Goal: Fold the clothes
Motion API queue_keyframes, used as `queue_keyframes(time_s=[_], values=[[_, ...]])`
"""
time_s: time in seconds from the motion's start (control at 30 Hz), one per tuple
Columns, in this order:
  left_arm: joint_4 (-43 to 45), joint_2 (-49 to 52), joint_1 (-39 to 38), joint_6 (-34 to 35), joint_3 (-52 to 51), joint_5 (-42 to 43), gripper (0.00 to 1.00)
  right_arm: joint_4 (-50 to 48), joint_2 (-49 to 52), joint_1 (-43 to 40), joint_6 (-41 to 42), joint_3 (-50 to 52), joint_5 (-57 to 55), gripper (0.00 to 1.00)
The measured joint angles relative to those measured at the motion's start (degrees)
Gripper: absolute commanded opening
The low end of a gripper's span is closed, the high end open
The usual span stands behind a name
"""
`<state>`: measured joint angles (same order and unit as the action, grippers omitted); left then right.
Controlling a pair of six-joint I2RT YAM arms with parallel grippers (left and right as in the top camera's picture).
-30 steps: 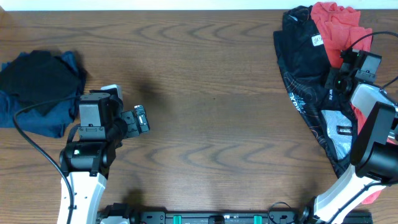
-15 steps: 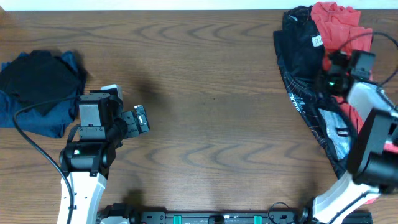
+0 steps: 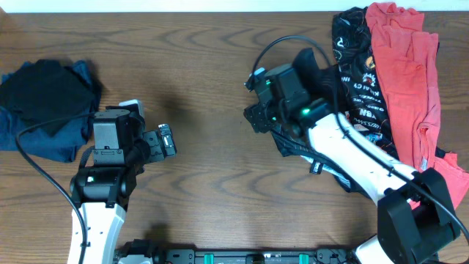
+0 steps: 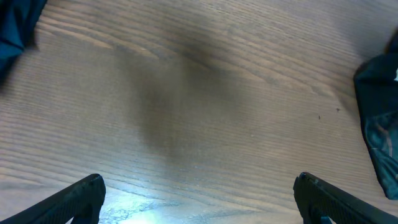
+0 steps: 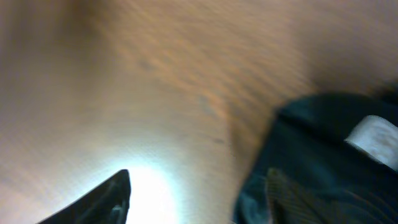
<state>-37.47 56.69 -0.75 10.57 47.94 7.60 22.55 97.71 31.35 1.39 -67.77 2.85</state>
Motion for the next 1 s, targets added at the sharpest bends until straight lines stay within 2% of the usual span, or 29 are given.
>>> queue_keyframes(time_s=[0.13, 0.27, 0.4, 0.53, 0.67, 0.87, 1.0], values=[[0.0, 0.0, 0.0, 0.1, 0.0, 0.2, 0.98, 2.7, -0.1, -2.6, 4.2, 0.0, -9.7, 0.71], [1.3, 0.1, 0.0, 1.2, 0.0, 2.1, 0.98, 9.6, -1.0, -11.0, 9.9, 0.0, -14.2, 0.69], [5.6, 2.1, -1.3, 1.7, 0.0, 6.7, 0.98, 16.7, -1.9, -22.0, 13.2, 0.0, -15.1, 0.59], [10.4, 7.7, -6.3, 2.3, 0.0, 9.1, 0.98, 21.7, -2.0, -33.7, 15.0, 0.0, -14.0, 0.52], [17.2, 15.2, -12.5, 2.8, 0.0, 10.3, 0.98, 23.7, -2.0, -43.1, 15.6, 0.0, -12.3, 0.52], [29.5, 26.8, -19.9, 4.0, 0.1, 10.8, 0.98, 26.2, -1.7, -52.2, 15.0, 0.0, -10.4, 0.54], [36.5, 34.2, -23.2, 6.8, 0.1, 11.6, 0.98, 27.7, -0.5, -54.9, 14.5, 0.0, -9.5, 0.55]])
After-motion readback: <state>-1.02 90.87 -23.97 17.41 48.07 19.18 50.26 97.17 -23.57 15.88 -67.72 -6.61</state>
